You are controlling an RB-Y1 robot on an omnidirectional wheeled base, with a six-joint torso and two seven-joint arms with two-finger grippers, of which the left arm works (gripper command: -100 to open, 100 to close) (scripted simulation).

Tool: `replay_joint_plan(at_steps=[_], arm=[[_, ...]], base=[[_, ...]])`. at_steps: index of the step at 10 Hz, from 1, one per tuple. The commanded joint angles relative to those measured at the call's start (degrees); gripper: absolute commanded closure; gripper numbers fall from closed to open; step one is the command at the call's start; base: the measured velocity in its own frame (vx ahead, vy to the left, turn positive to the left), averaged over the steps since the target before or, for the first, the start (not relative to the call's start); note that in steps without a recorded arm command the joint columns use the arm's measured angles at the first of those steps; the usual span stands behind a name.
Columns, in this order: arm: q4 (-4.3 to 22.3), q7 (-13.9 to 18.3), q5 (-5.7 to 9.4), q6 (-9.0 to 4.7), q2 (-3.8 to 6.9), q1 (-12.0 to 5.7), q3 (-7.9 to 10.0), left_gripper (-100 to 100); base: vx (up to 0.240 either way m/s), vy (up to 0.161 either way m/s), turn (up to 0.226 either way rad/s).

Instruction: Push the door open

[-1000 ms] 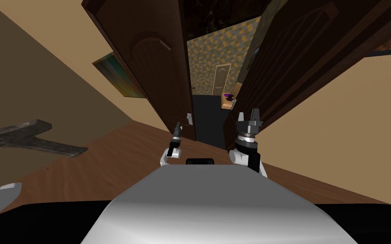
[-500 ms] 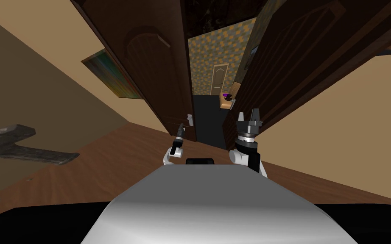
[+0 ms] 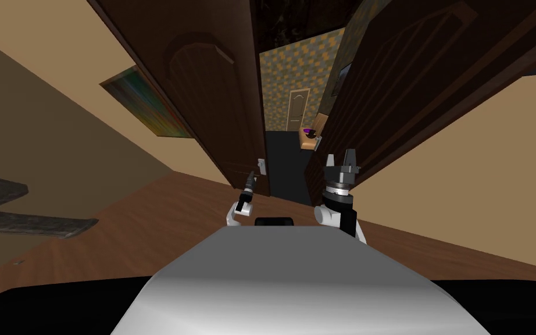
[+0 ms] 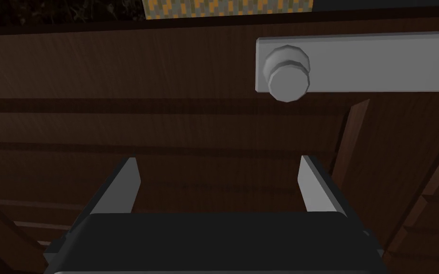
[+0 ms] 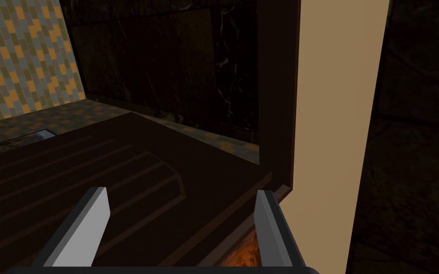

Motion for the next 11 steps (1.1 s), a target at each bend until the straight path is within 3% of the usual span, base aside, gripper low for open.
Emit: replay_joint_plan(at_steps=[1, 6, 11], arm=[[2.5, 0.4, 0.14, 0.02, 0.04, -0.90, -0.64, -100], [8.1, 1.5, 0.56, 1.30, 0.16, -3.44, -2.51, -100], [9.5, 1.3, 0.61, 1.46, -0.36, -4.63, -1.92, -100]], base=[[0.080, 0.108, -0.081], [0.076, 0.097, -0.071], [0.112, 0.000, -0.025]])
